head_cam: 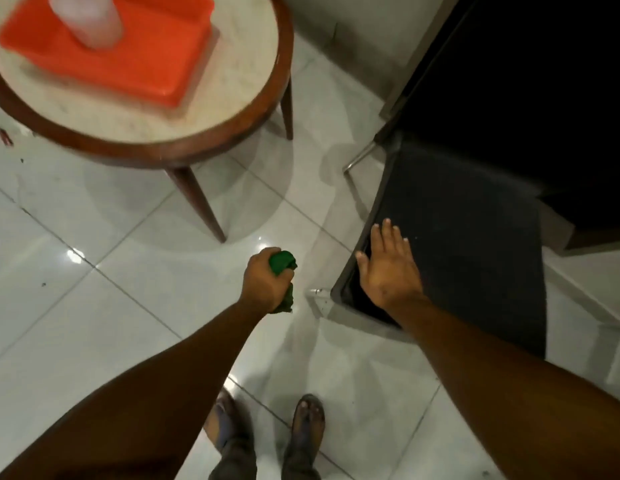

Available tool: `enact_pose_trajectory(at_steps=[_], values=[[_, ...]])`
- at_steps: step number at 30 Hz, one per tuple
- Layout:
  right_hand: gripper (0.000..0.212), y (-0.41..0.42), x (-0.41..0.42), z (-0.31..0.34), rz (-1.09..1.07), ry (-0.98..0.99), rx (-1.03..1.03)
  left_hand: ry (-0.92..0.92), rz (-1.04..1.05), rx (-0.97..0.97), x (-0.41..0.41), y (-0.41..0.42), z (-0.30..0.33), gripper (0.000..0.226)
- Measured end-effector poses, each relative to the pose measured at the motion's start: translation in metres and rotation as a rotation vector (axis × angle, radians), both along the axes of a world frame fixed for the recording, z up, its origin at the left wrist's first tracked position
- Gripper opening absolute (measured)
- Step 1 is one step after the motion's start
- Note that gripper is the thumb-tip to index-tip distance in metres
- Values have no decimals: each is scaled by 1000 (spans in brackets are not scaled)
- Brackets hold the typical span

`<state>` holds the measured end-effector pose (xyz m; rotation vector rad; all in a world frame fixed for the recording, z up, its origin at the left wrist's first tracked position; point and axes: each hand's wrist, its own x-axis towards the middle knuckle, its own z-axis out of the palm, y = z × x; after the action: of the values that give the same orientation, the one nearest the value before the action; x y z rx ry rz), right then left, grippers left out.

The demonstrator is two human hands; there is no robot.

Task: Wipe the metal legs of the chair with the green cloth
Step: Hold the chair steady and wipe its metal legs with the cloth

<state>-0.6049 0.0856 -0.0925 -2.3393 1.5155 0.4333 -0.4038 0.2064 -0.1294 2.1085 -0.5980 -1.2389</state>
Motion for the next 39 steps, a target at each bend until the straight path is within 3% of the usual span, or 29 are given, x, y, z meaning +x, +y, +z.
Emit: enact_pose_trajectory(at_steps=[6,10,15,18,22,28,30,34,36,39], values=[[73,10,-20,-59,29,-110,-243,201,173,148,-4,25,-98,28],[70,9,-28,-72,30,-170,-335,331,244,132,-20,15,-141,30],[70,7,-32,-81,38,-229,-383,468,242,112,-32,-23,-187,23],[68,8,-36,-86,44,-275,-410,556,177,175,-47,-43,-216,5],[67,6,-39,-90,60,-305,-431,609,165,321,-66,-59,-240,41],[68,8,-32,-84,40,-300,-413,584,-24,294,-72,-66,-205,82],[68,9,-32,-82,45,-292,-405,583,-66,199,-75,-58,-172,75],[70,9,-32,-83,40,-284,-406,470,-172,-87,-85,-42,-145,32],[69,9,-34,-85,43,-287,-416,447,-175,-11,-81,-51,-169,27],[68,6,-40,-90,63,-298,-439,512,-95,395,-69,-64,-224,21]])
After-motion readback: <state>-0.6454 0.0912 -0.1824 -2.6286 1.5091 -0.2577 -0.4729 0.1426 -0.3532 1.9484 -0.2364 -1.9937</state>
